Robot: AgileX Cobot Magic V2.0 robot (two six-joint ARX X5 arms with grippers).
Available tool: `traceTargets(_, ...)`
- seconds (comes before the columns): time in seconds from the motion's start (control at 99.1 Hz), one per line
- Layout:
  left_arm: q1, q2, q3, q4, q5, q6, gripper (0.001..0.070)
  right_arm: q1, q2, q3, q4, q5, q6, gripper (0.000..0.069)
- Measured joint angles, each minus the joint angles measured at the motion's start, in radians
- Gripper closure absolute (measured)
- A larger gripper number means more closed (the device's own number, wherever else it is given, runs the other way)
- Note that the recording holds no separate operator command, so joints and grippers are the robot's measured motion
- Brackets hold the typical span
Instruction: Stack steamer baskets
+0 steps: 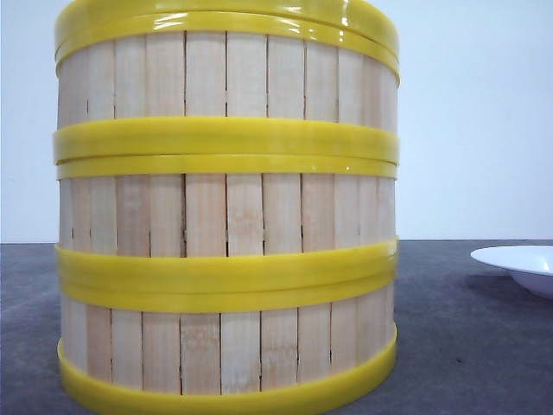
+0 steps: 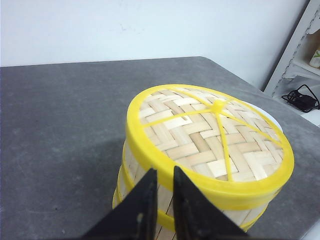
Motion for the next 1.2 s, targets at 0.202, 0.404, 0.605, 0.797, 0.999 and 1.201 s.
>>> traceTargets(0.202, 0.000, 0.000, 0.000, 0.000, 0.000, 0.000, 0.0679, 0.000, 0.000, 0.000, 0.001, 0.000, 0.003, 0.0680)
traceTargets(0.404, 0.000, 0.000, 0.000, 0.000, 0.000, 0.000, 0.0679, 0.000, 0.000, 0.000, 0.001, 0.000, 0.003, 0.0680)
traceTargets(0.605, 0.000, 0.000, 0.000, -0.009, -0.001, 0.001, 0.0679, 0.000, 0.000, 0.000, 0.001, 0.000, 0.003, 0.0680)
traceTargets(0.797, 0.089, -0.005, -0.003, 0.002, -0.057, 0.054, 0.0679, 0.000, 0.000, 0.000, 0.001, 0.000, 0.003, 0.0680)
traceTargets(0.999, 0.293, -0.047, -0.136, 0.136, -0.162, 0.100, 0.0679, 0.000, 0.000, 0.000, 0.002, 0.000, 0.003, 0.0680)
traceTargets(1.201, 0.459, -0.139, -0.340, 0.323, -0.186, 0.129, 0.0679, 0.000, 0.000, 0.000, 0.002, 0.000, 0.003, 0.0680)
